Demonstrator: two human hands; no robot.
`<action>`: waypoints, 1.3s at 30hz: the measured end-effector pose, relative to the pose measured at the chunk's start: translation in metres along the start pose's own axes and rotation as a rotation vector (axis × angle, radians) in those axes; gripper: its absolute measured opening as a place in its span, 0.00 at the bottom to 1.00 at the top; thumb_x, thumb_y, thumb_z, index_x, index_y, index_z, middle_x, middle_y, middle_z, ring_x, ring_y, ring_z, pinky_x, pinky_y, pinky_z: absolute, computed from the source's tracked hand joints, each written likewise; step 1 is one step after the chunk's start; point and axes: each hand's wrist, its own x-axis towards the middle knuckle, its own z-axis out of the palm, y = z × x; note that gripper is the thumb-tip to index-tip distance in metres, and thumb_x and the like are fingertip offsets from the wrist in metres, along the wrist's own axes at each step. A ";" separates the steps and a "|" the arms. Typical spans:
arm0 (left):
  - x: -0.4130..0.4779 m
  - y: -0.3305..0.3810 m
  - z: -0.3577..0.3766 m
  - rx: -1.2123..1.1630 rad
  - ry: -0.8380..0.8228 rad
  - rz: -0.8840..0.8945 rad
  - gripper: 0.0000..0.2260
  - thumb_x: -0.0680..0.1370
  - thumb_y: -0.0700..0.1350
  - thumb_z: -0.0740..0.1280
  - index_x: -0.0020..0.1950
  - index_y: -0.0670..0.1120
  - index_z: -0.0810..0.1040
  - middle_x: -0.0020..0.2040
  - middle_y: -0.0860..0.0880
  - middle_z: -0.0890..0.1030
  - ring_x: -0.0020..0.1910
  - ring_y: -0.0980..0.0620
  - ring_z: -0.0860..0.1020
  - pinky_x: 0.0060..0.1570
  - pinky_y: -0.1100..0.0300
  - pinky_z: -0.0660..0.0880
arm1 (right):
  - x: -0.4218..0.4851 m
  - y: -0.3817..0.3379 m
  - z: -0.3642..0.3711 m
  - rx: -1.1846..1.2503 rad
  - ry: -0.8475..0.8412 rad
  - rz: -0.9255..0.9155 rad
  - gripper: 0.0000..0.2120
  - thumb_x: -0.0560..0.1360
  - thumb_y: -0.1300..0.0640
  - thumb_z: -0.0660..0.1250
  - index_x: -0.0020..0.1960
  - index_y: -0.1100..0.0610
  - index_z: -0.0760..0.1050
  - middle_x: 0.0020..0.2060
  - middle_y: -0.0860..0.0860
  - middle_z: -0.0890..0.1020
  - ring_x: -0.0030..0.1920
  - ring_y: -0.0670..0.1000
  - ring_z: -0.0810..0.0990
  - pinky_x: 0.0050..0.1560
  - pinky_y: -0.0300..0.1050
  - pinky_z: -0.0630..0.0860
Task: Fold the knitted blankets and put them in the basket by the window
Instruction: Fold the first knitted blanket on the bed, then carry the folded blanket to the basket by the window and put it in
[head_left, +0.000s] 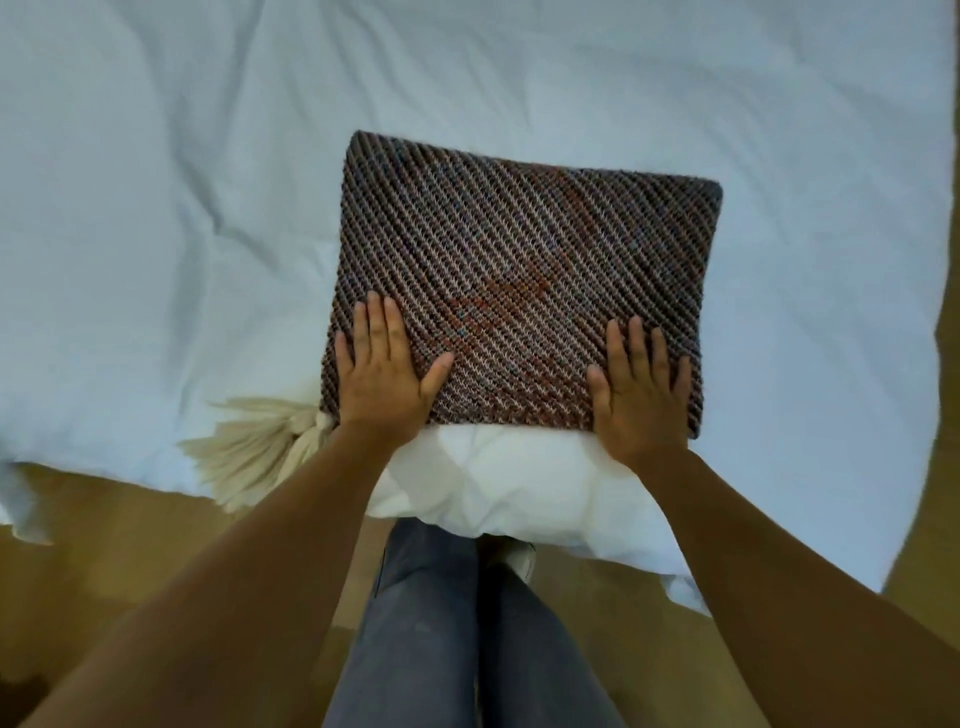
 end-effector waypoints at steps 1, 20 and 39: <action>0.002 0.002 -0.005 -0.067 0.010 -0.052 0.44 0.71 0.71 0.40 0.78 0.42 0.41 0.78 0.42 0.43 0.78 0.44 0.42 0.74 0.44 0.42 | 0.002 -0.002 -0.008 0.018 -0.023 0.001 0.35 0.73 0.36 0.34 0.77 0.48 0.45 0.78 0.50 0.47 0.77 0.54 0.43 0.73 0.58 0.38; 0.100 0.019 -0.120 -1.083 -0.488 -0.419 0.32 0.67 0.45 0.77 0.67 0.41 0.71 0.62 0.45 0.78 0.56 0.44 0.78 0.61 0.50 0.73 | 0.030 0.020 -0.115 1.317 -0.132 0.676 0.28 0.68 0.54 0.75 0.64 0.61 0.73 0.58 0.58 0.80 0.50 0.56 0.80 0.56 0.49 0.75; -0.221 0.360 -0.100 -0.686 -0.734 0.456 0.28 0.67 0.45 0.78 0.64 0.42 0.75 0.61 0.45 0.79 0.55 0.46 0.79 0.61 0.51 0.73 | -0.429 0.217 -0.084 1.621 0.777 1.205 0.23 0.69 0.52 0.74 0.61 0.58 0.75 0.54 0.54 0.81 0.51 0.57 0.81 0.59 0.54 0.76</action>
